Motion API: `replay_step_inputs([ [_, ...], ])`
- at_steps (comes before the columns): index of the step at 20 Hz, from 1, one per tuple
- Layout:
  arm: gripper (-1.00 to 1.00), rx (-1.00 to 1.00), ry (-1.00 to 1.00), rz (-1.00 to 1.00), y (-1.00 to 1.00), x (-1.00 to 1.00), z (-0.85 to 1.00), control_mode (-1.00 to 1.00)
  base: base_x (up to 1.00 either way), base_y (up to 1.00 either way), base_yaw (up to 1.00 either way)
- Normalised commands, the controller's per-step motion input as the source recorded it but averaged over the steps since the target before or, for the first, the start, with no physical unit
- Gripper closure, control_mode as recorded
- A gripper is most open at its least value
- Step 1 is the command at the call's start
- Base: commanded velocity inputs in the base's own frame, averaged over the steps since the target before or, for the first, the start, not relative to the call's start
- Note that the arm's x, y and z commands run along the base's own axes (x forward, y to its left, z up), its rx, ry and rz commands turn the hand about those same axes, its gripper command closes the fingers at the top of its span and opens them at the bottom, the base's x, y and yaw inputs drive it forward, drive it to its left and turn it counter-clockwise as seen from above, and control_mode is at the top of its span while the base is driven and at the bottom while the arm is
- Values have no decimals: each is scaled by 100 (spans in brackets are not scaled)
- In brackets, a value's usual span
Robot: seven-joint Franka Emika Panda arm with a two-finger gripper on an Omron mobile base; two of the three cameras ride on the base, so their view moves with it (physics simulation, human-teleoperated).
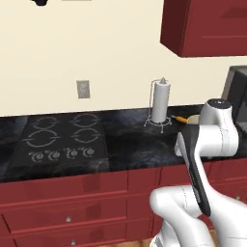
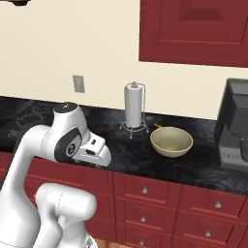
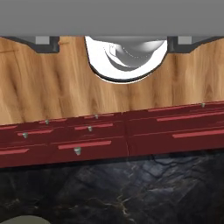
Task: Place the two vegetables and bowl onto the tray for setting up a vegetable dip station.
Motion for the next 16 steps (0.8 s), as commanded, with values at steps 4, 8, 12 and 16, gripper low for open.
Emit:
replay_step_inputs([
  [4,-100,0,0,0,0,0,0,100,37,-80,5],
  [8,-100,0,0,0,0,0,0,100,56,-31,1],
  [12,-100,0,0,0,0,0,0,100,55,-29,10],
  [16,-100,0,0,0,0,0,0,100,32,-52,4],
])
